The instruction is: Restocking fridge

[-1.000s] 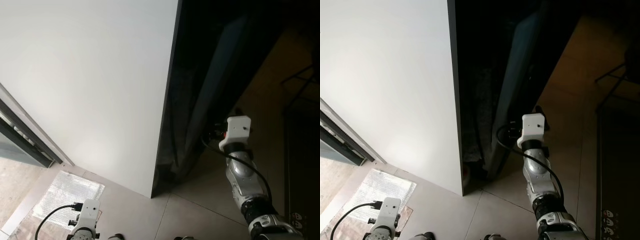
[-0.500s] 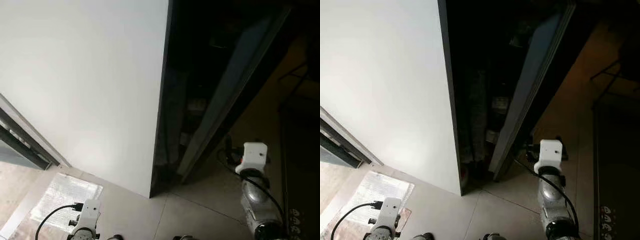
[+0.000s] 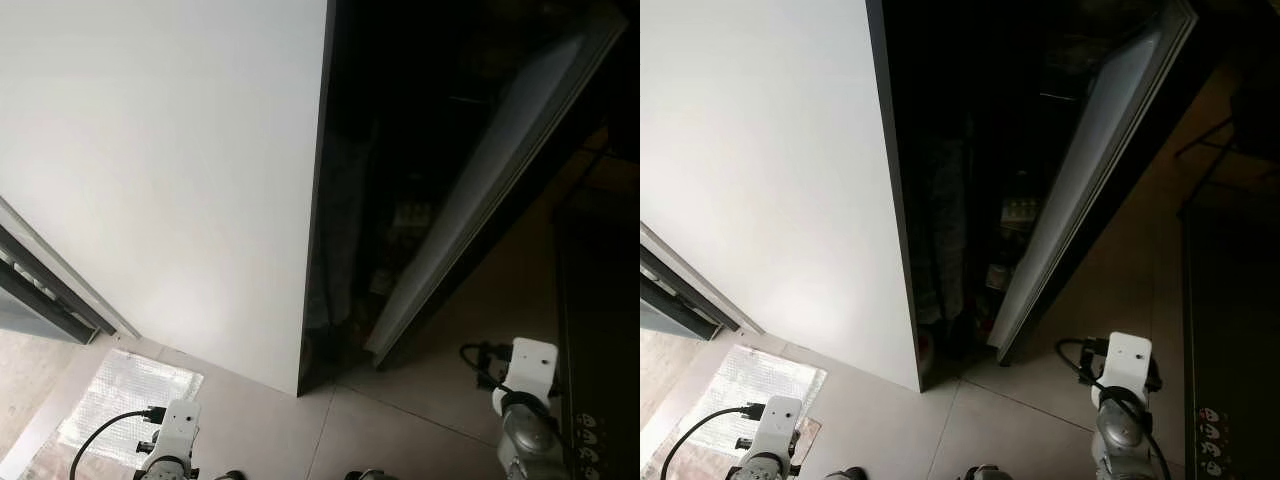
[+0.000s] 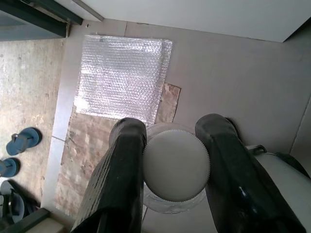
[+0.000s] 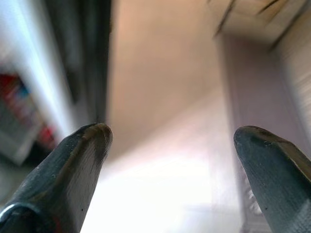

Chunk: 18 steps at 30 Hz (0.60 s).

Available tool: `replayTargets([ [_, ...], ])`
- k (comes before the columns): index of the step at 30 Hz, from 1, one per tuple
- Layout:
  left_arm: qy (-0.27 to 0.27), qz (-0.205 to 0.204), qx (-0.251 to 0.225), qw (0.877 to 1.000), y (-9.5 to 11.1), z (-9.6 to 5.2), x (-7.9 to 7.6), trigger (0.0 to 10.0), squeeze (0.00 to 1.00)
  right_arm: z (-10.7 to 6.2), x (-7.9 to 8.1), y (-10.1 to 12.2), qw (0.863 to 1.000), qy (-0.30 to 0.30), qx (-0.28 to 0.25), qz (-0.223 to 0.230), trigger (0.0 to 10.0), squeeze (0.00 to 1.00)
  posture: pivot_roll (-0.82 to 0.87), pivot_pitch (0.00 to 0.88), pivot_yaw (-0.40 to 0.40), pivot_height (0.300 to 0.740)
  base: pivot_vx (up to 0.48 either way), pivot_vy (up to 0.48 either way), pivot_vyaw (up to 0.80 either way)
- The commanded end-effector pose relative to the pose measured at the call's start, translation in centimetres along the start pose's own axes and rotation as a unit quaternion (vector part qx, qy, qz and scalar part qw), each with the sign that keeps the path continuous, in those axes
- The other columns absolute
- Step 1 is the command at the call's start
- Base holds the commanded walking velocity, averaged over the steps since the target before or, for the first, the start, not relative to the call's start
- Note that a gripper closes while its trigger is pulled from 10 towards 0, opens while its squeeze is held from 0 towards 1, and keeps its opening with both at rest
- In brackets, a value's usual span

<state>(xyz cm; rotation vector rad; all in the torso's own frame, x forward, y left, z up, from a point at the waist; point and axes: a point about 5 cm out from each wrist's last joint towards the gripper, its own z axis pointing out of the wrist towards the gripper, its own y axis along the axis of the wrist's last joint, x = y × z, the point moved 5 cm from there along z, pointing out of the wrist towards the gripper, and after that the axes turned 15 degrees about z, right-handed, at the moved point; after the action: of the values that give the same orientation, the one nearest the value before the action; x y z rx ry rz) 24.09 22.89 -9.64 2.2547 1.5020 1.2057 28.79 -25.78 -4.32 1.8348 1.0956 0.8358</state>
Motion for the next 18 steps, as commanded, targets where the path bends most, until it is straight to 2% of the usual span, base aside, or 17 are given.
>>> replayTargets([
  [1,-0.019,-0.003,0.025,1.0,-1.4,-0.3,-0.8,10.0,0.0,-1.0,0.6,-4.1,0.995,0.03,0.091,-0.008,10.0,0.0,-0.12,0.172,-0.051,0.74,0.0,0.0,0.0],
  [5,-0.018,-0.018,0.035,0.999,-1.7,-0.3,-0.7,10.0,0.0,-2.9,1.1,-8.2,0.982,0.059,0.179,-0.032,10.0,0.0,-0.11,0.172,-0.051,0.74,0.0,0.0,0.0],
  [7,-0.019,-0.021,0.037,0.999,-1.7,-0.3,-0.7,10.0,0.0,-3.3,1.1,-9.0,0.979,0.06,0.194,-0.032,10.0,0.0,-0.11,0.172,-0.051,0.74,0.0,0.0,0.0],
  [11,-0.024,-0.027,0.045,0.998,-2.3,-0.4,-0.7,10.0,0.0,-5.4,0.1,-12.2,0.965,0.048,0.254,-0.038,10.0,0.0,-0.11,0.169,-0.047,0.74,0.0,0.0,0.0],
  [18,-0.025,-0.019,0.053,0.998,-2.7,-0.4,-0.6,10.0,0.0,-6.2,0.2,-13.2,0.961,0.059,0.269,-0.036,10.0,0.0,-0.11,0.164,-0.042,0.74,0.0,0.0,0.0],
])
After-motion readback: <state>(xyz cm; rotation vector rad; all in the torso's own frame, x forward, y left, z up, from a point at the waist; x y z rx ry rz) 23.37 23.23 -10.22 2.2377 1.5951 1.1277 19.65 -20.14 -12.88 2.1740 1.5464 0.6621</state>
